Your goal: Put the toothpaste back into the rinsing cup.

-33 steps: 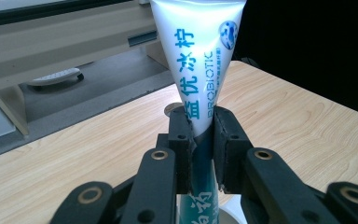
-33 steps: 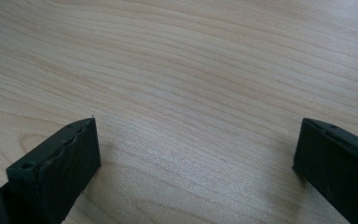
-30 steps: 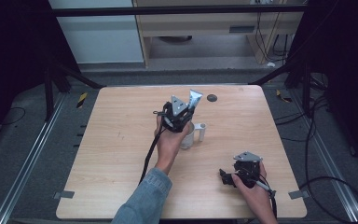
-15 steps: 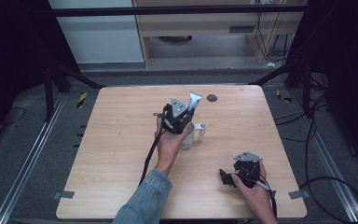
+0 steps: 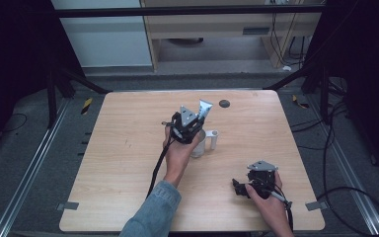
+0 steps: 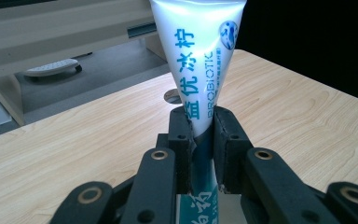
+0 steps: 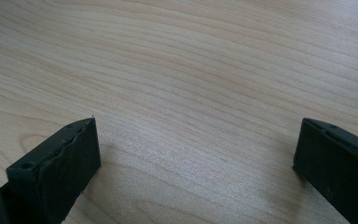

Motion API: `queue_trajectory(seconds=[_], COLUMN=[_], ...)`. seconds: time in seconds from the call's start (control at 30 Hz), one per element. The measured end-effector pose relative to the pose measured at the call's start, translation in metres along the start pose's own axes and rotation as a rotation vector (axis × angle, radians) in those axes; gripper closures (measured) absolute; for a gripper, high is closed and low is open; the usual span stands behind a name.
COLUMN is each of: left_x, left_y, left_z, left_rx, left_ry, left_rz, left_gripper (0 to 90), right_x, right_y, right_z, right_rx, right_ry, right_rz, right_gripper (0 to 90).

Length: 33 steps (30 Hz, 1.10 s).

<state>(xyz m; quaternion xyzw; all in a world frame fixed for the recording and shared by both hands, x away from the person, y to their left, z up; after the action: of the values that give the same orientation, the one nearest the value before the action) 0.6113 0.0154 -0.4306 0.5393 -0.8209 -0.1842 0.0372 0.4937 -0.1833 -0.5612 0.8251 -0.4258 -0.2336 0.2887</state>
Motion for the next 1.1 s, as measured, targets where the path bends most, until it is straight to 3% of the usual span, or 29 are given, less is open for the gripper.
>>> queue_trajectory(seconds=[1.1], left_x=[-0.003], left_y=[0.001], left_z=[0.018], left_rx=[-0.019], left_ry=[0.020], left_rz=[-0.003], left_gripper=[78.3], right_x=[0.000], right_y=[0.000], right_z=[0.000], right_rx=[0.000], right_ry=[0.000], right_rz=[0.000], right_gripper=[0.5])
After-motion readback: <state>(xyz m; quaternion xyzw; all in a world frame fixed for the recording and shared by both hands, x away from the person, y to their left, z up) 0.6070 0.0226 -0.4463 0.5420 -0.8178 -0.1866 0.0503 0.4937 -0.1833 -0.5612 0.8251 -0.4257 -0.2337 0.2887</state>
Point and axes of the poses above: each handheld gripper's, and its own axes: y roughly backward along the jaws, z roughly out of its underside, x roughly to its right, the point moved 7 cm from there along -y, roughly forward along the jaws, and after that the axes turned 12 degrees about -z, right-handed, at the moved point
